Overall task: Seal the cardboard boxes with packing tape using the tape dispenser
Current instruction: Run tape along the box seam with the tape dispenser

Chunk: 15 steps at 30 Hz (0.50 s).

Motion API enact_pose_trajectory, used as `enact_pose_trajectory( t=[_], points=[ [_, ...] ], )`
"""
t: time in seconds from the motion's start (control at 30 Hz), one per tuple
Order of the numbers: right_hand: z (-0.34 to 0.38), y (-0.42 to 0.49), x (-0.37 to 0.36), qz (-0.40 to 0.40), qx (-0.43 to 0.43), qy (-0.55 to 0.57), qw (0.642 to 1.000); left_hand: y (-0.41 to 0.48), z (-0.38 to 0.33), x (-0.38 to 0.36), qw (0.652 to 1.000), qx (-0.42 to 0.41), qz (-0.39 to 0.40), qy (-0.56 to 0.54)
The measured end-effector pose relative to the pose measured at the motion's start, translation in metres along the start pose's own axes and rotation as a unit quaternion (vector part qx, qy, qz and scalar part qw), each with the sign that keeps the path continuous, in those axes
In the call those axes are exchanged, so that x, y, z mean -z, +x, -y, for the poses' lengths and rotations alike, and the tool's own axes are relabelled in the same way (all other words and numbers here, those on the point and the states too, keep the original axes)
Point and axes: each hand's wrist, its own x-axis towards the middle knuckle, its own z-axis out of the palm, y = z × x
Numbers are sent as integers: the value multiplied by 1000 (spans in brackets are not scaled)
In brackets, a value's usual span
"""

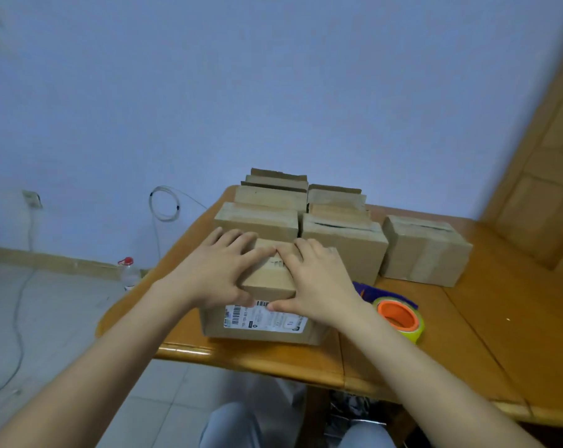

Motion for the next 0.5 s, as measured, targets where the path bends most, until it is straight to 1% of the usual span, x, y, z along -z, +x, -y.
enact_pose_trajectory(
  t=[0.1, 0.2, 0.33, 0.5],
  points=[
    [9, 6, -19, 28, -8, 28, 999, 3, 1, -21, 999, 23, 24, 3],
    [7, 19, -25, 40, -12, 37, 998, 11, 1, -35, 999, 42, 18, -1],
    [-2, 30, -27, 68, -6, 32, 997, 24, 5, -38, 998, 48, 13, -31],
    [-11, 37, -32, 56, 0, 29, 998, 37, 7, -42, 998, 42, -7, -41]
  ],
)
